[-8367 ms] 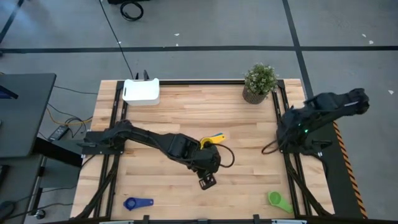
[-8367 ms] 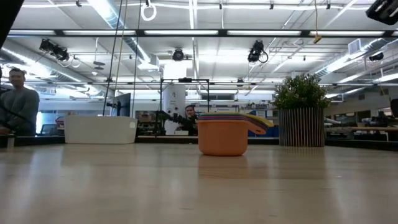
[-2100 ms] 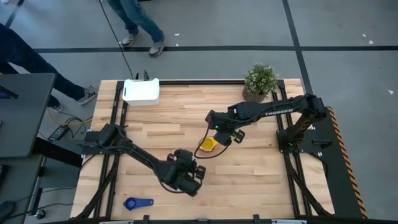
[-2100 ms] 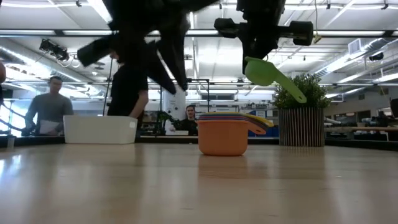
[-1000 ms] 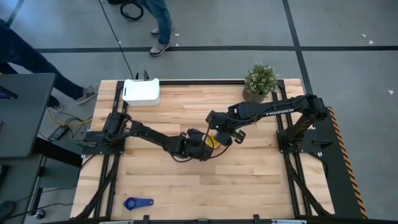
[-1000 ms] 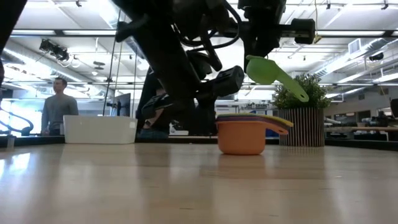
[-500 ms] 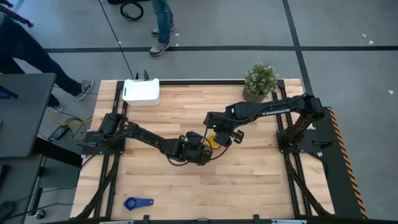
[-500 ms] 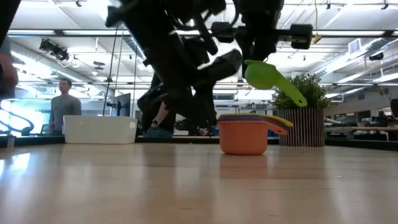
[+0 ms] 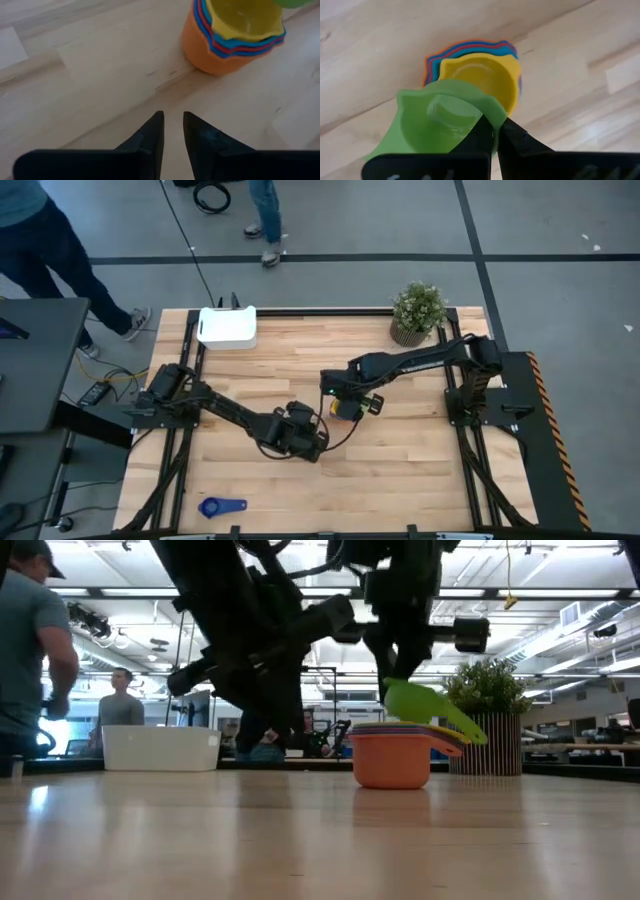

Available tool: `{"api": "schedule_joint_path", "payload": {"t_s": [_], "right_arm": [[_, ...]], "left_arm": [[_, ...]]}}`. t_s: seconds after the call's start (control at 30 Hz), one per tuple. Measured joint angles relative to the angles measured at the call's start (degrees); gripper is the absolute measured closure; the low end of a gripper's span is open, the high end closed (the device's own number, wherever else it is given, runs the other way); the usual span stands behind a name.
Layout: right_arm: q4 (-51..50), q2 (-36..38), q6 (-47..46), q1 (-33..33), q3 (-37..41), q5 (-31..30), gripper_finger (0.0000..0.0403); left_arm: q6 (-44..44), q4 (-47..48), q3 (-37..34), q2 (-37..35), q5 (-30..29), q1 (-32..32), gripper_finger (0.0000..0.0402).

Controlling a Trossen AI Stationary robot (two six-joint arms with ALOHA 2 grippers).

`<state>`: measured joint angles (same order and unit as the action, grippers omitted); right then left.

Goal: Nest measuring cups in basket
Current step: Stack the green measuring cup on top of the yellow measuring cup

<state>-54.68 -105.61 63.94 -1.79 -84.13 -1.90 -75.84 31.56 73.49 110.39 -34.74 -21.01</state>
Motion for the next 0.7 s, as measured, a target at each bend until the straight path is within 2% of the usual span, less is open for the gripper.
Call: {"api": "schedule_joint_path", "payload": {"t_s": [0.37,0.57,0.7], "right_arm": [[0.7,-1.4,0.44,-0.32,-0.01,-1.58,0.0392],[0.93,-1.31,0.33,-0.5,-0.01,-5.94,0.0392],[-0.73,-1.3,0.17,-0.59,-1.34,-6.05,0.0392]], "left_arm": [[-0.47,0.54,0.0,0.02,-0.07,-1.03,0.0322],[-0.33,0.88,0.0,0.07,-0.15,-1.03,0.0322],[0.28,1.75,0.0,0.07,-0.15,-1.03,0.0322]]}}
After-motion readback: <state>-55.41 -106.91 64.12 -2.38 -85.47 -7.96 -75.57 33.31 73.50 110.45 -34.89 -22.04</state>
